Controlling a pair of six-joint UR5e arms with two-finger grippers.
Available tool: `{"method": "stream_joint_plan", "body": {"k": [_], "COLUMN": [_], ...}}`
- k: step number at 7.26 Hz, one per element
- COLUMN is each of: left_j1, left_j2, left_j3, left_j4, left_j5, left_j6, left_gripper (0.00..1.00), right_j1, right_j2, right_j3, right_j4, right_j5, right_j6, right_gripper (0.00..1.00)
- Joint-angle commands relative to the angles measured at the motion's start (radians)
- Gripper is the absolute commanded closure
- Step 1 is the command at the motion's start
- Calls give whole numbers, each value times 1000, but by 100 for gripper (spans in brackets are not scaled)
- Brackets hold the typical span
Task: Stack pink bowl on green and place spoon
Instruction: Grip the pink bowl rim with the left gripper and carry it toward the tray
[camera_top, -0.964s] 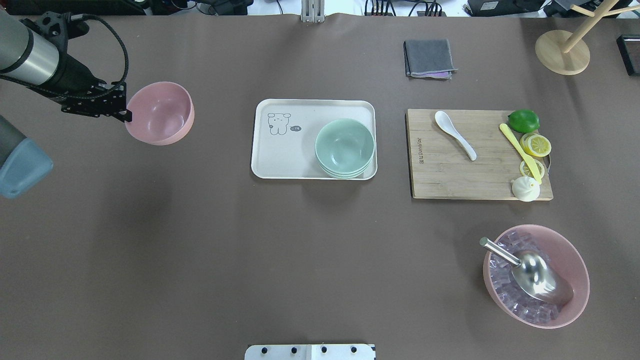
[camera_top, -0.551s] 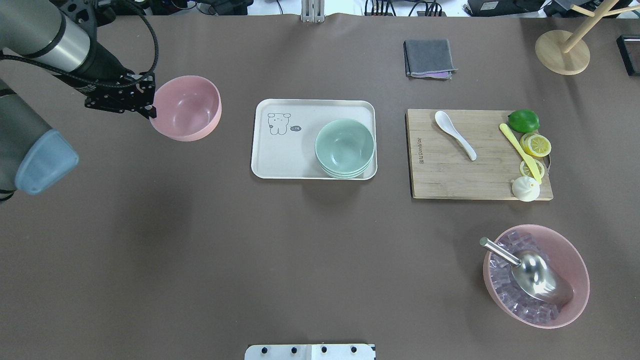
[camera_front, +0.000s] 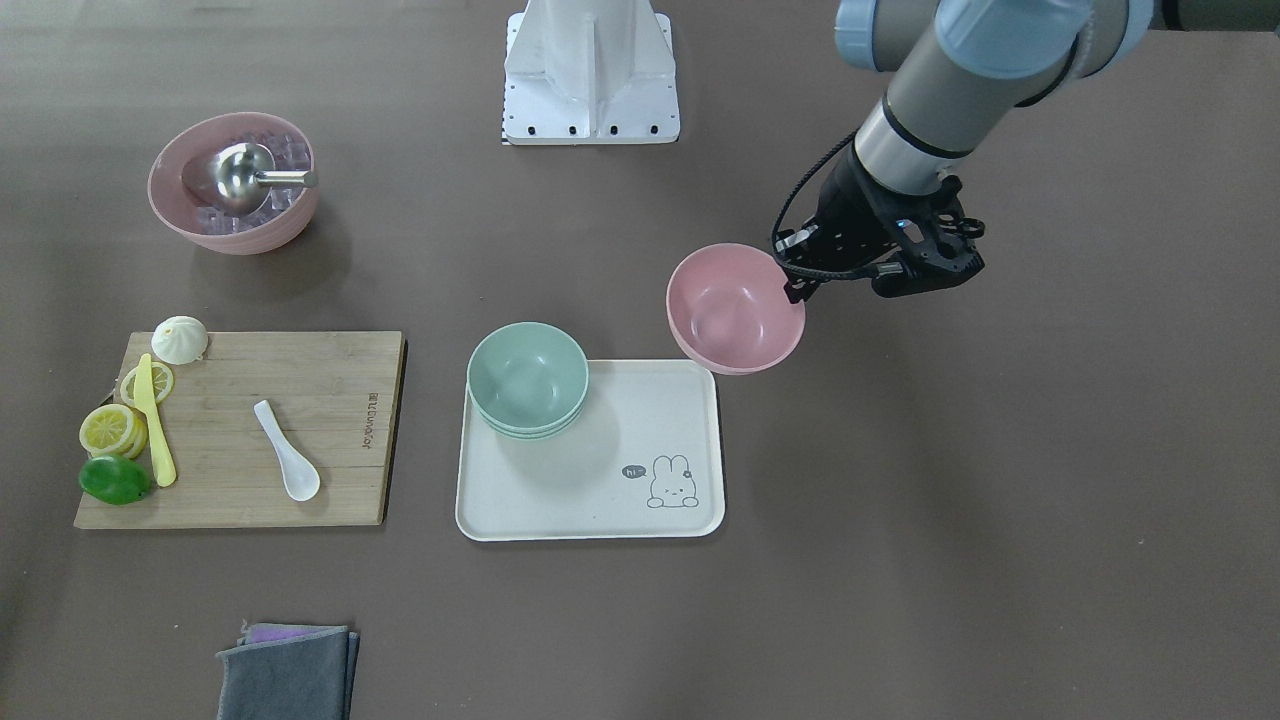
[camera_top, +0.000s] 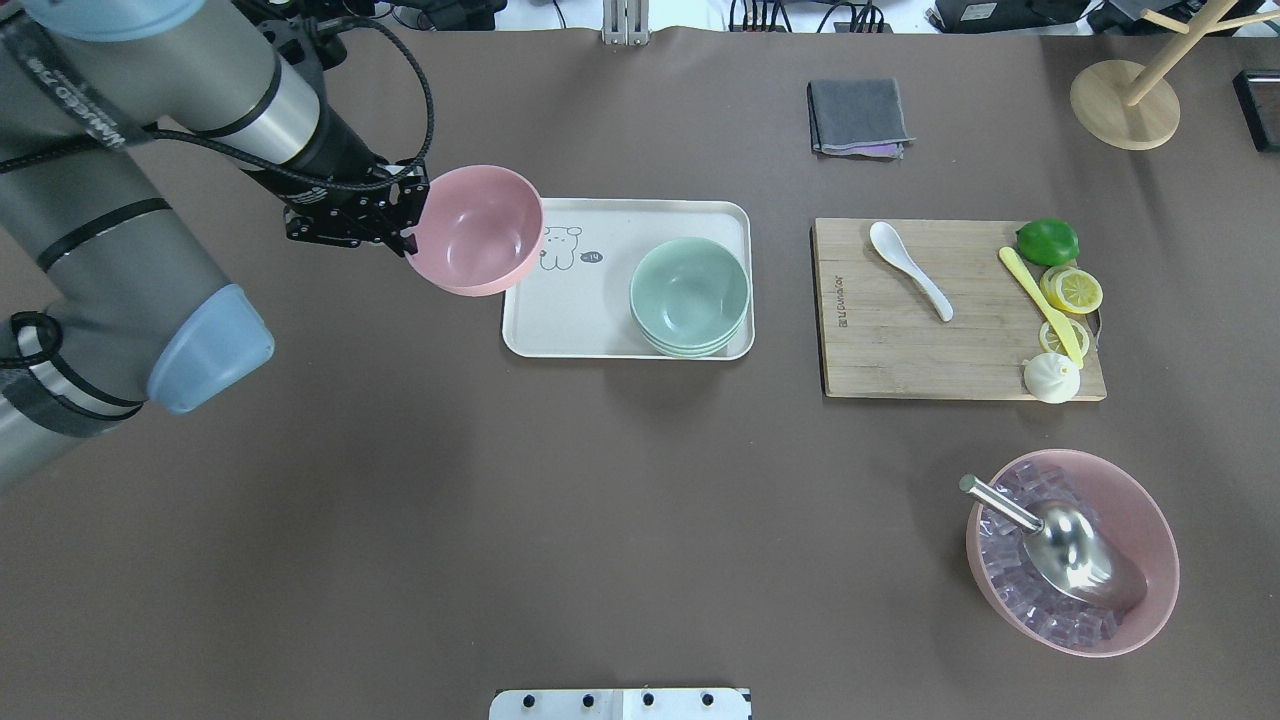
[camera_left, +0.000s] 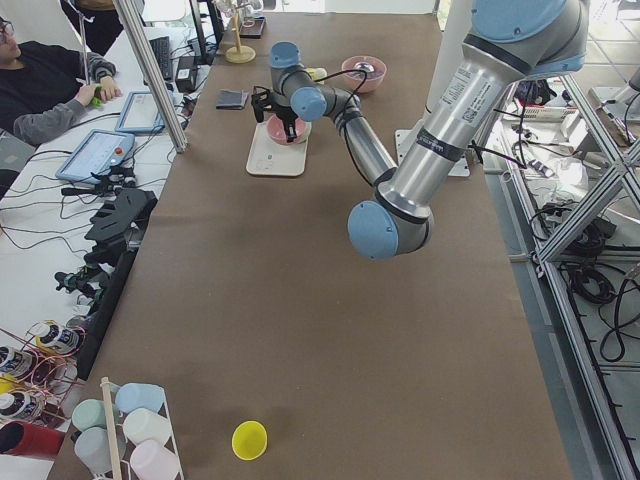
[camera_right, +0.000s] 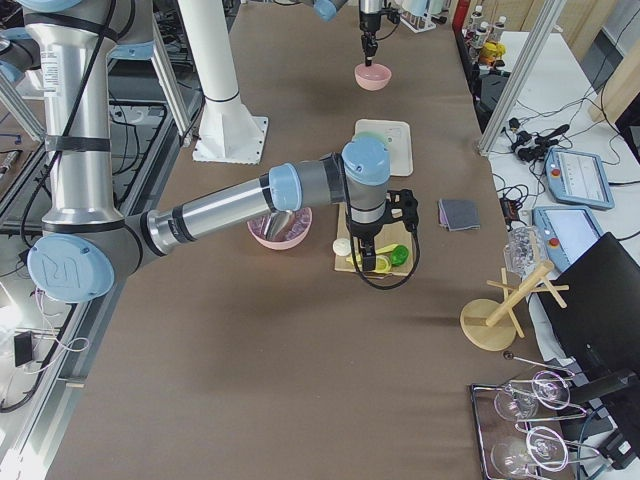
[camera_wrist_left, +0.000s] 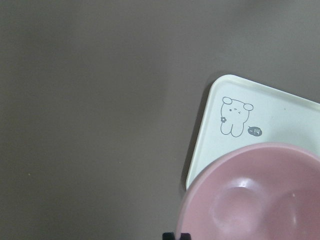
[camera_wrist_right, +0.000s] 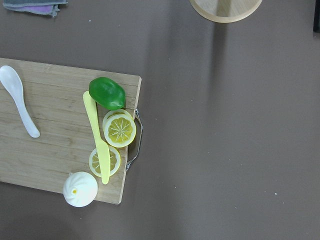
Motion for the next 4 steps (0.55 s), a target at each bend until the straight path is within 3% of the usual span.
{"method": "stream_joint_plan", "body": {"k": [1, 4], "left_j1": [78, 169], "left_j2": [-99, -278], "left_j3": [74, 256], "left_j4": [24, 9], "left_j5": [81, 162], "left_j6": [-61, -185], "left_gripper": [100, 100], "right_j1": [-1, -4], "right_j2": [2, 2], "right_j3": [-4, -4], "right_j4": [0, 0], "right_j5": [1, 1], "right_j6": [0, 0], "right_gripper": [0, 0]}}
